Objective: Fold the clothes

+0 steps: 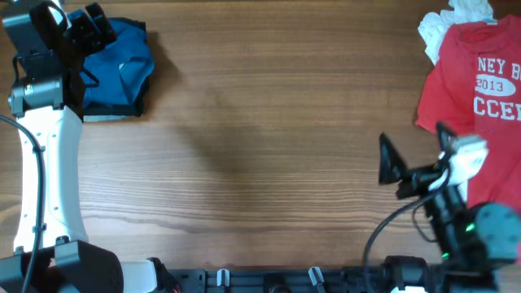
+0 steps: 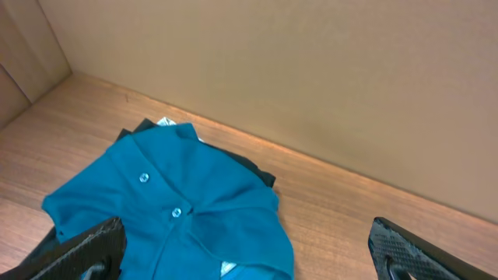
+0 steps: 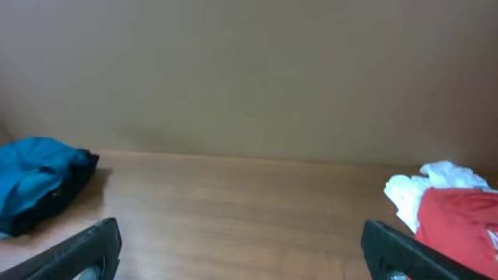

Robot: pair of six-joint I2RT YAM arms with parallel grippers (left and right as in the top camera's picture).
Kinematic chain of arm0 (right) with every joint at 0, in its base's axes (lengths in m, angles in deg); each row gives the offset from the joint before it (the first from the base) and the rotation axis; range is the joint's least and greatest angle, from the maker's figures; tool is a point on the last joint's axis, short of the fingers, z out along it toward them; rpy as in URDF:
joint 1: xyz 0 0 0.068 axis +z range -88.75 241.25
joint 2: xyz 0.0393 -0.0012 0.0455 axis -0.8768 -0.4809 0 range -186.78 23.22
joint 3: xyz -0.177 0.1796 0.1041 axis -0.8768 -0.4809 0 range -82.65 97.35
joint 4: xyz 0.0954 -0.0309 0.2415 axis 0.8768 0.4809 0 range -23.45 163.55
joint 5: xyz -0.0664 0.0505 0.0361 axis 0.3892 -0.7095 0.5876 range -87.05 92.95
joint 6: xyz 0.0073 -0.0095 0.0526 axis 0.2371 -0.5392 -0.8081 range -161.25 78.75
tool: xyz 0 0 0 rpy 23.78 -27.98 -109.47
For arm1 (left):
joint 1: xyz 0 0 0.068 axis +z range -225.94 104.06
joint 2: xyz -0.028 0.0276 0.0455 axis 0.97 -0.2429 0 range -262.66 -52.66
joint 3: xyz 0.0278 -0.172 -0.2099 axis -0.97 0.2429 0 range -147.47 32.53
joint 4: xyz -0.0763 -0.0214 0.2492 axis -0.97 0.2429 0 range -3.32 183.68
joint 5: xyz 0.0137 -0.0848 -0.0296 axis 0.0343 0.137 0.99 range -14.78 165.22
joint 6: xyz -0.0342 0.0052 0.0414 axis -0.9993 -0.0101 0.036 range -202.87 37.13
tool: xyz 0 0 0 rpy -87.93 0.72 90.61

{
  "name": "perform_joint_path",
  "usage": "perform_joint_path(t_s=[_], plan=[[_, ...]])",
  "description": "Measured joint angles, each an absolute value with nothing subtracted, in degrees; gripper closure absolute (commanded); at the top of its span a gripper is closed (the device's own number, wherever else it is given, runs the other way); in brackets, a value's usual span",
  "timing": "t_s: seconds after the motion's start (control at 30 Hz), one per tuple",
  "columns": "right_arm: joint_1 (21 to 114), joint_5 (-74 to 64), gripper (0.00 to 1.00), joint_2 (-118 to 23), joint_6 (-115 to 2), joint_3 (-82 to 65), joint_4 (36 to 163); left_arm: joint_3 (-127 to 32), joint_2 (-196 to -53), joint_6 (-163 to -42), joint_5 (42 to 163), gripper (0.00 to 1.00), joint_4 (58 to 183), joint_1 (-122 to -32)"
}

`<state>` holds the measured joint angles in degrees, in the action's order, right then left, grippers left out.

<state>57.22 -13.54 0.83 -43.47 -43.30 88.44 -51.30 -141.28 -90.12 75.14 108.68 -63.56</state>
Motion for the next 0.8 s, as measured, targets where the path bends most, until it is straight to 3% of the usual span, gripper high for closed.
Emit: perform_joint_path(t_s=[0.1, 0.33, 0.8], plan=[[57.26, -13.61, 0.00, 11.19, -43.49, -57.29, 82.65, -51.30, -141.31, -90.12, 75.17, 0.00, 108.60, -63.56], [59.78, -13.96, 0.00, 19.12, -43.93, -72.43, 70.76, -51.30, -141.31, -90.12, 75.14, 0.00, 108.60, -63.56], [61.99, -13.94, 0.01, 22.12, -43.97, -82.27, 65.29, -51.30, -141.31, -90.12, 75.14, 0.00, 108.57, -63.56]])
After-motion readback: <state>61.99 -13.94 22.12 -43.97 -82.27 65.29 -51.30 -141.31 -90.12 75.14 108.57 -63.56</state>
